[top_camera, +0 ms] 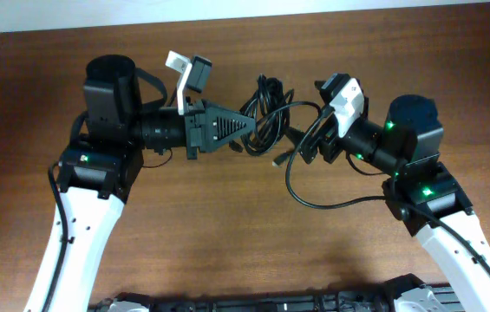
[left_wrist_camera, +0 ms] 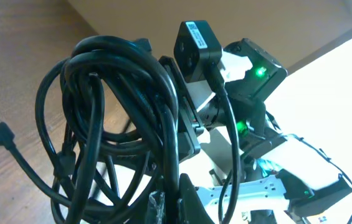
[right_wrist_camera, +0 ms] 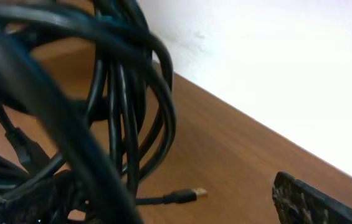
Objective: Untangle cables
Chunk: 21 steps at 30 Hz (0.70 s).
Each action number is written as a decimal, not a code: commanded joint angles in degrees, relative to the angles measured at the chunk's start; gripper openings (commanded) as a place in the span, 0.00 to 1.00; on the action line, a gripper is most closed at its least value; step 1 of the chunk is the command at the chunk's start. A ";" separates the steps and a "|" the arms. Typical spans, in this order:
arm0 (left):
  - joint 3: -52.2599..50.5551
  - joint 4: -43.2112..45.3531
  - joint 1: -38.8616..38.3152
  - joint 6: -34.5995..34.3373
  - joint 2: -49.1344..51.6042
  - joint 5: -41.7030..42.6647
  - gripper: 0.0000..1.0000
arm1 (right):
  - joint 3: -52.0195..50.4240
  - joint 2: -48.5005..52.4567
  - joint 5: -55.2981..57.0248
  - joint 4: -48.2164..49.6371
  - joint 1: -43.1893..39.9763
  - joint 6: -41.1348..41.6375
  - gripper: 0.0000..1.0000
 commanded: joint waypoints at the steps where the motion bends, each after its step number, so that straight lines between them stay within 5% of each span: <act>1: 1.11 0.39 0.26 6.19 -0.44 2.67 0.00 | 0.57 0.00 -1.92 3.23 -0.02 -0.63 0.99; 21: 1.11 -0.24 -3.58 11.67 -0.44 5.18 0.00 | 0.57 0.00 3.15 12.52 -0.02 -0.50 0.98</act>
